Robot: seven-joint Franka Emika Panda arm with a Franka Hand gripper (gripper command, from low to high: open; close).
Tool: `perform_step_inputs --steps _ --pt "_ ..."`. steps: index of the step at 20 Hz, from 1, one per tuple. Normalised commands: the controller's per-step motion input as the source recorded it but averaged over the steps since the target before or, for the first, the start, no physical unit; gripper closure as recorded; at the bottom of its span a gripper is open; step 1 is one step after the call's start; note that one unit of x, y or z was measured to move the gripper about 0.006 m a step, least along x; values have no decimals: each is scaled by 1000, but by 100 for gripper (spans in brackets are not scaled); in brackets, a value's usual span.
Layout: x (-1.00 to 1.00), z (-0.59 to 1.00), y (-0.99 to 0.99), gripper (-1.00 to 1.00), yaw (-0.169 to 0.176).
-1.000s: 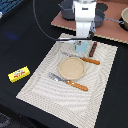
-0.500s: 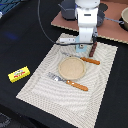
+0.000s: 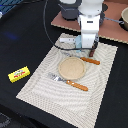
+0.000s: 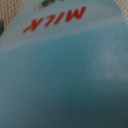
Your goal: Interact with the objects in diverse but meaningful ways.
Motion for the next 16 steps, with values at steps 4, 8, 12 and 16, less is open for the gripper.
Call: perform_step_inputs --steps 4,8,12,16 --pt "59 191 0 100 31" --pt "13 635 0 100 41" --pt "-491 579 -17 100 85" --pt "-823 311 -46 100 47"
